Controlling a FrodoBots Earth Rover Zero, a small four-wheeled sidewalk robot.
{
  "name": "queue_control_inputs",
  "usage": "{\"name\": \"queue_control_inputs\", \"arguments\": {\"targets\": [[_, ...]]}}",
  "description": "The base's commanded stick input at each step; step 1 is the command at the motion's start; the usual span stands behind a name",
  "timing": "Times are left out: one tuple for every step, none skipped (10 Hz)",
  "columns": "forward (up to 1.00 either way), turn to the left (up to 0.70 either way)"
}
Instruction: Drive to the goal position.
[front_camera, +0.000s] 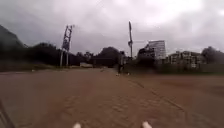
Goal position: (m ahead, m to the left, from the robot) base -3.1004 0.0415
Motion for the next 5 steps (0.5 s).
{"name": "queue_control_inputs", "arguments": {"targets": [[0.70,0.19],[0.70,0.10],[0.70,0.11],[0.70,0.06],[0.70,0.01]]}}
